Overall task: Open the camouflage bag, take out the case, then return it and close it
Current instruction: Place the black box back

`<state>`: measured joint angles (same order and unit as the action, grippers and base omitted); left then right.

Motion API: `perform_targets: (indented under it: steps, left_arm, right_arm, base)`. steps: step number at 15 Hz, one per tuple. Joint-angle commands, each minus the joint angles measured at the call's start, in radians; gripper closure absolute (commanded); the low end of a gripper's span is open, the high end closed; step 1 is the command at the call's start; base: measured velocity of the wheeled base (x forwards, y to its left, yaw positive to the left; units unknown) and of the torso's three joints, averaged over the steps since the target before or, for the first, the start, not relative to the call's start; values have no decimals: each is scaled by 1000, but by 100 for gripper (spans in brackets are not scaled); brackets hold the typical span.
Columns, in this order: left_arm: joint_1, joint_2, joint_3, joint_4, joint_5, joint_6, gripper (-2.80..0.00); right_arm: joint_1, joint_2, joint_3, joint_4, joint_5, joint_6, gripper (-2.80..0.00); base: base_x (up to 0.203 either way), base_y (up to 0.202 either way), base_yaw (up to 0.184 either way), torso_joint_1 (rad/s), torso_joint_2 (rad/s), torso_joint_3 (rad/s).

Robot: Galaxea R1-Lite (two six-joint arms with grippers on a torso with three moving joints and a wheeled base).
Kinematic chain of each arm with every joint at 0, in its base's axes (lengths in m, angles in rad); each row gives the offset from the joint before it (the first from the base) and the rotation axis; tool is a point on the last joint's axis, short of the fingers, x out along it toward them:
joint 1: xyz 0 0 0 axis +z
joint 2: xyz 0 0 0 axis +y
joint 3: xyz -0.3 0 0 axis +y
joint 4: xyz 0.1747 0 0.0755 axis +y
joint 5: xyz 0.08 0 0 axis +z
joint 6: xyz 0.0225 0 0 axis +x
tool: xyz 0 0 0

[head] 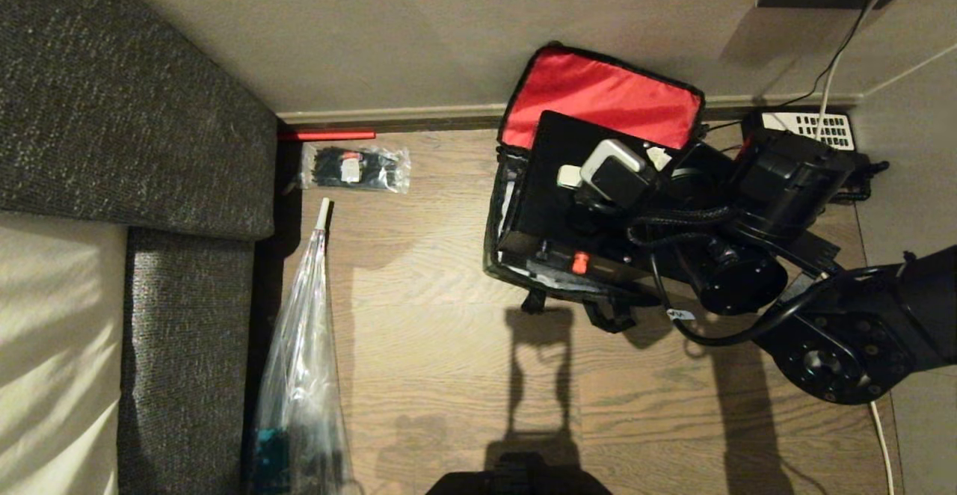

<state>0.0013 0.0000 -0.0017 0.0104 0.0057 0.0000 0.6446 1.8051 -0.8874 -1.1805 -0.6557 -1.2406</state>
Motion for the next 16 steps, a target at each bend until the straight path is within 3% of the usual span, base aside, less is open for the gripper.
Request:
perform_targets:
  steps: [1,16]
  left_arm:
    - [0,0,0,0,0,0,0]
    - [0,-2,0,0,0,0,0]
  right_arm:
    - [-13,16,4,-25,-4,-7,0]
    - [-25,72,68,-161,33,-14,0]
  base:
    - [0,0,0,0,0,0]
    - [0,0,0,0,0,0]
